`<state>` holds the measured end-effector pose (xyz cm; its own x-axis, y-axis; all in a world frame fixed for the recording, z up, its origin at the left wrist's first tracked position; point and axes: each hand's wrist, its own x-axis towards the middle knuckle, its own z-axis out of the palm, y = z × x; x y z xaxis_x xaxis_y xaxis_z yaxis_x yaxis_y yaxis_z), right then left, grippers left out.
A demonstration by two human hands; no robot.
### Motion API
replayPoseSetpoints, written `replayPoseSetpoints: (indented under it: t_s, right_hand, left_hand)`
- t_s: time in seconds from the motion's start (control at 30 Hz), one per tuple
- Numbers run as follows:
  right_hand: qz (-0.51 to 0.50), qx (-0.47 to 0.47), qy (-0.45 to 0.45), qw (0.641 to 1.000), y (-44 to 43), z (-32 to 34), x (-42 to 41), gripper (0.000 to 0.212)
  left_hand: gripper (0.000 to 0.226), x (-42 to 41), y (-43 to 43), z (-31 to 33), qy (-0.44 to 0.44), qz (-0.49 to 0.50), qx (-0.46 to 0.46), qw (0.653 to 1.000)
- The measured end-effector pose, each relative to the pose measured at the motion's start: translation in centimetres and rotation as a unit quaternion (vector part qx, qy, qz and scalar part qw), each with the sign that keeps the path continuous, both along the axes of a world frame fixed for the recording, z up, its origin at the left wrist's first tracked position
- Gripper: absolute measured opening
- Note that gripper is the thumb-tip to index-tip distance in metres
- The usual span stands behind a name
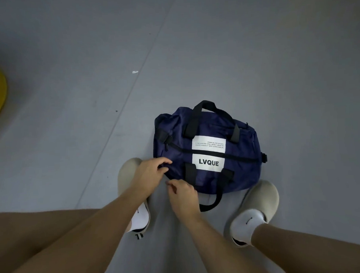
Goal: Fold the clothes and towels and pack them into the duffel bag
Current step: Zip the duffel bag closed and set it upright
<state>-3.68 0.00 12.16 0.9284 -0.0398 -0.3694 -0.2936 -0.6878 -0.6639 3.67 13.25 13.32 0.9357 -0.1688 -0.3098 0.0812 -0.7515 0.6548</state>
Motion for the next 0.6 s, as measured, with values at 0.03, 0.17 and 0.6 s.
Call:
replayPoseSetpoints:
  t_s: [0.03,0.17,0.6]
  right_hand:
    - [-0.024,0.006,0.01,1.0,0.4,-0.3,0.1,0.028]
    - [-0.083,-0.013,-0.028,0.996,1.3,-1.1,1.1,0.034]
    - [-0.186,0.065,-0.022,0.98,2.0,-1.3,3.3,0.012]
  left_hand:
    - [0.024,0.6,0.0,0.0,0.01,0.014,-0.012,1.0]
    - [0.017,2.1,0.2,0.4,0.018,0.045,-0.029,0.998]
    - [0.033,1.9,1.1,2.2,0.053,0.051,-0.149,0.986]
